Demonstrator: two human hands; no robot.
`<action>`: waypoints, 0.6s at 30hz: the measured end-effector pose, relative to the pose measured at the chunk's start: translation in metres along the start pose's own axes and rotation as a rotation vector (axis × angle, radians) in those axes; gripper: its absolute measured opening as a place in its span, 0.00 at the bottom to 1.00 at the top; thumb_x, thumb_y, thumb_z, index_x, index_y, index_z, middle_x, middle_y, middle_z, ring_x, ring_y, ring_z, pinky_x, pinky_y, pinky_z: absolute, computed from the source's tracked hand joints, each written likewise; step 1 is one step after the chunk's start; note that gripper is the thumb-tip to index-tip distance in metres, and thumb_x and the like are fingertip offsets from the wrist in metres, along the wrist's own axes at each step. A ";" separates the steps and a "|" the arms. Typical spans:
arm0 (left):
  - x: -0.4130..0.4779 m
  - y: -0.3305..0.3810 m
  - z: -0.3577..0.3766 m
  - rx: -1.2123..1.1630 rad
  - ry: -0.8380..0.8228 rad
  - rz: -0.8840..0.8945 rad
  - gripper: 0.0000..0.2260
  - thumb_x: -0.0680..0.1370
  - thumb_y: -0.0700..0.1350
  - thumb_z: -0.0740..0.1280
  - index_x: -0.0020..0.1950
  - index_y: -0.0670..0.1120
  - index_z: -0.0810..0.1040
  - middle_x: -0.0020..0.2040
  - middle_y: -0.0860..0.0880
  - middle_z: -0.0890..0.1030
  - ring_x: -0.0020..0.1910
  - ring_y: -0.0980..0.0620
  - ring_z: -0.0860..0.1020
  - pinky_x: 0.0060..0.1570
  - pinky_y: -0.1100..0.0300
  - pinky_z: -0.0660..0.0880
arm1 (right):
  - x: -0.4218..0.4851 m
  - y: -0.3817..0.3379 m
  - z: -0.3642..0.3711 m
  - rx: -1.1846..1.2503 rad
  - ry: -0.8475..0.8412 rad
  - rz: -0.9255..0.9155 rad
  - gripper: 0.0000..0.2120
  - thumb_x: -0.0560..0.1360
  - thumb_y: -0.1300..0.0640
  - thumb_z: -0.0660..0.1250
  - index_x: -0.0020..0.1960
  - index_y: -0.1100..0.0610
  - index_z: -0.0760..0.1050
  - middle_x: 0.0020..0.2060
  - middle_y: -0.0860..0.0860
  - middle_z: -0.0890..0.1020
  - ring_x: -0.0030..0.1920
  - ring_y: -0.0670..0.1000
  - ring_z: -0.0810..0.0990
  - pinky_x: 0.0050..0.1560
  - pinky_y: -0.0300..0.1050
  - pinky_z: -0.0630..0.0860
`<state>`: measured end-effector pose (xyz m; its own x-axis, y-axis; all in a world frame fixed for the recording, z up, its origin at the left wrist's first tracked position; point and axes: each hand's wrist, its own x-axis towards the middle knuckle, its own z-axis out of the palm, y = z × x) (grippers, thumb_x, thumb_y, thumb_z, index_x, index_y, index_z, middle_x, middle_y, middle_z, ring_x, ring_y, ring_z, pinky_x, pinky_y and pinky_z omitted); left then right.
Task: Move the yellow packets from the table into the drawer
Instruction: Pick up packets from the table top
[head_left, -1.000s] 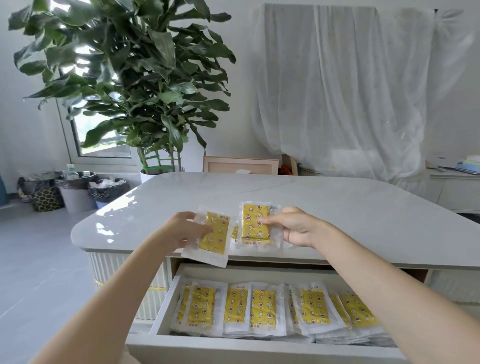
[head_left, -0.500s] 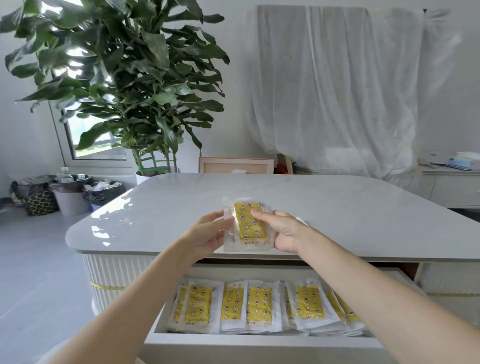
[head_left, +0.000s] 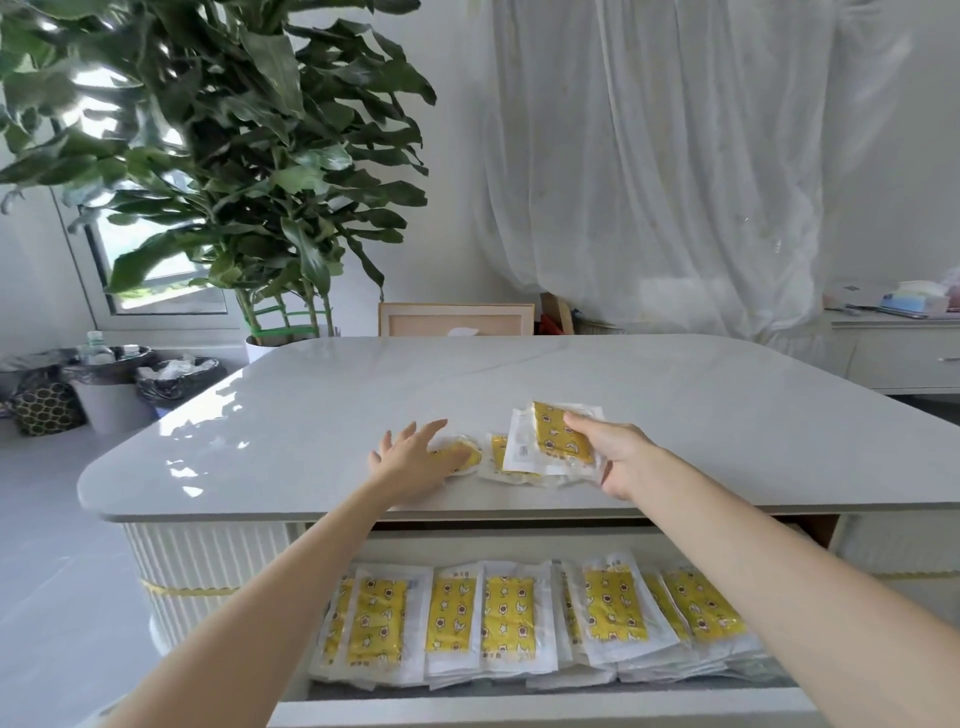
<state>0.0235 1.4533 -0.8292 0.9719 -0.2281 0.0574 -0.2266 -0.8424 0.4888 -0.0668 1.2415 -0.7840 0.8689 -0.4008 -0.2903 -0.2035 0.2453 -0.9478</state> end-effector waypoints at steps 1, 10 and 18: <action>0.004 0.002 0.000 0.026 -0.011 -0.013 0.30 0.75 0.66 0.59 0.74 0.61 0.58 0.75 0.49 0.62 0.75 0.43 0.55 0.73 0.44 0.52 | 0.003 0.001 0.000 -0.005 0.009 0.008 0.18 0.72 0.59 0.73 0.60 0.63 0.75 0.51 0.60 0.83 0.37 0.57 0.82 0.29 0.56 0.80; 0.000 -0.001 -0.009 -0.154 0.031 -0.088 0.35 0.68 0.55 0.75 0.71 0.46 0.65 0.64 0.46 0.74 0.60 0.47 0.74 0.54 0.57 0.73 | 0.005 0.014 -0.004 -0.012 -0.099 0.113 0.11 0.69 0.53 0.76 0.46 0.56 0.77 0.49 0.53 0.84 0.52 0.53 0.82 0.58 0.52 0.76; -0.048 -0.003 -0.027 -0.271 0.020 0.004 0.17 0.71 0.53 0.73 0.48 0.43 0.74 0.41 0.48 0.79 0.25 0.56 0.78 0.25 0.65 0.74 | -0.031 0.025 -0.014 -0.117 -0.460 0.058 0.11 0.76 0.56 0.68 0.57 0.57 0.76 0.44 0.54 0.84 0.40 0.51 0.85 0.38 0.46 0.82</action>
<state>-0.0209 1.4798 -0.8102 0.9727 -0.2195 0.0760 -0.2083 -0.6797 0.7033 -0.1050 1.2474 -0.8005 0.9587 0.0491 -0.2801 -0.2843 0.1442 -0.9478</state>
